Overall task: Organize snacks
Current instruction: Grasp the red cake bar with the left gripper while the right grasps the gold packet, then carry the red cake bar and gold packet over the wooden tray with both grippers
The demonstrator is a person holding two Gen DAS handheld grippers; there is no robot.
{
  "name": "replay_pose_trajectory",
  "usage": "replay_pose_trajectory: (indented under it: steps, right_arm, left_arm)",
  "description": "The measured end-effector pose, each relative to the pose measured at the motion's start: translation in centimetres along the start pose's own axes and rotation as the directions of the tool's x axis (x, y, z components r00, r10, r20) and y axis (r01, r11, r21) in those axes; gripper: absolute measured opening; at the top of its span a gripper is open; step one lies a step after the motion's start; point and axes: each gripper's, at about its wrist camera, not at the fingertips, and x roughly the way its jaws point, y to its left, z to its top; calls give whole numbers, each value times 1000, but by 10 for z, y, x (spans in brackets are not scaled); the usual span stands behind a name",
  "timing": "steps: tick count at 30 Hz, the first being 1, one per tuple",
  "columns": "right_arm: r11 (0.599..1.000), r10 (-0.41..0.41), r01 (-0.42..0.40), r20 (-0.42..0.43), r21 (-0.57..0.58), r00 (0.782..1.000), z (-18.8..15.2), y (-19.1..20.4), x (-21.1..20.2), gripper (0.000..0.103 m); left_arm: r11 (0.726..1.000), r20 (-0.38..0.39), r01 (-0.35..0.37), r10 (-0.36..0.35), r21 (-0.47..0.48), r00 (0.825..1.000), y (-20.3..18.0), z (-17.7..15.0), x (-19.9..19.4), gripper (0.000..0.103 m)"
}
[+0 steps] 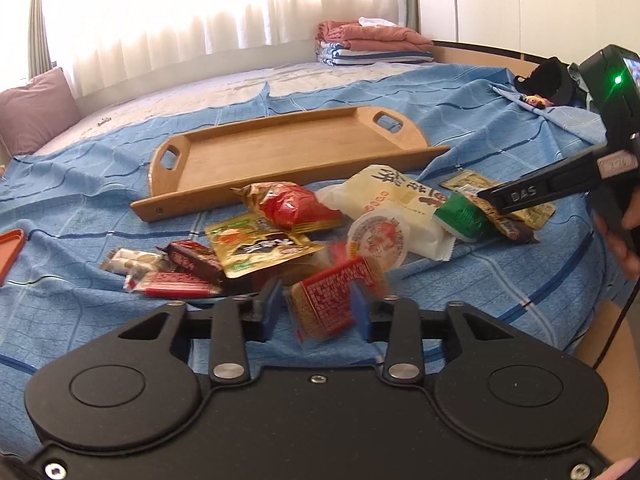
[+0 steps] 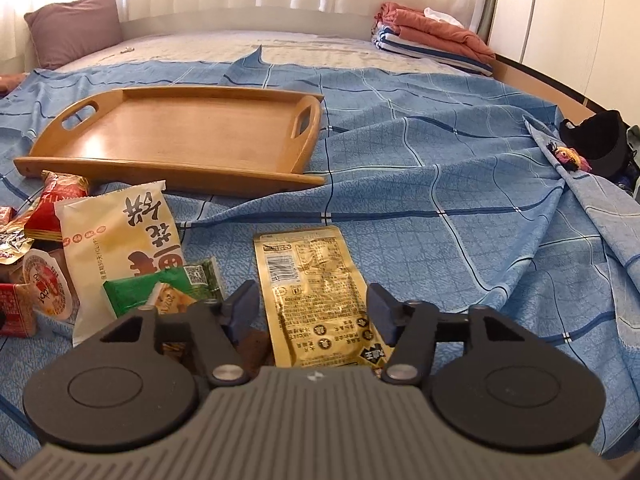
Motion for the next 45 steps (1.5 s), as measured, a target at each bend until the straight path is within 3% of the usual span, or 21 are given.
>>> replay_pose_trajectory:
  steps: [4, 9, 13, 15, 19, 24, 28, 33, 37, 45]
  right_arm:
    - [999, 28, -27, -37, 17, 999, 1, -13, 12, 83]
    - [999, 35, -33, -55, 34, 998, 6, -14, 25, 86]
    - [998, 32, -29, -52, 62, 998, 8, -13, 31, 85]
    - [998, 28, -25, -46, 65, 999, 7, -12, 31, 85]
    - [997, 27, -24, -31, 75, 999, 4, -12, 30, 85]
    - [995, 18, -18, -4, 94, 1000, -2, -7, 25, 78]
    - [995, 5, -7, 23, 95, 1000, -5, -1, 18, 70]
    - [995, -12, 7, 50, 102, 999, -8, 5, 12, 66]
    - [994, -17, 10, 61, 107, 998, -9, 7, 5, 65]
    - [995, -15, 7, 80, 103, 997, -5, 14, -6, 65]
  left_arm:
    - [1000, 27, 14, -14, 22, 1000, 2, -2, -3, 68]
    - [995, 11, 42, -43, 89, 999, -11, 0, 6, 74]
    - [996, -39, 90, -89, 15, 995, -17, 5, 15, 88]
    - [998, -45, 60, -61, -26, 997, -21, 6, 19, 91]
    - [998, -77, 11, -15, -61, 997, -25, 5, 33, 92]
    - [991, -79, 87, -95, -100, 992, -21, -1, 38, 89]
    - [993, -59, 104, -108, -63, 992, -25, -3, 34, 80]
    - [994, -38, 106, -106, -8, 994, -27, -4, 25, 66]
    - [995, -28, 96, -95, 27, 995, -27, -5, 18, 65]
    - [997, 11, 81, -81, -11, 997, -11, 5, 0, 64]
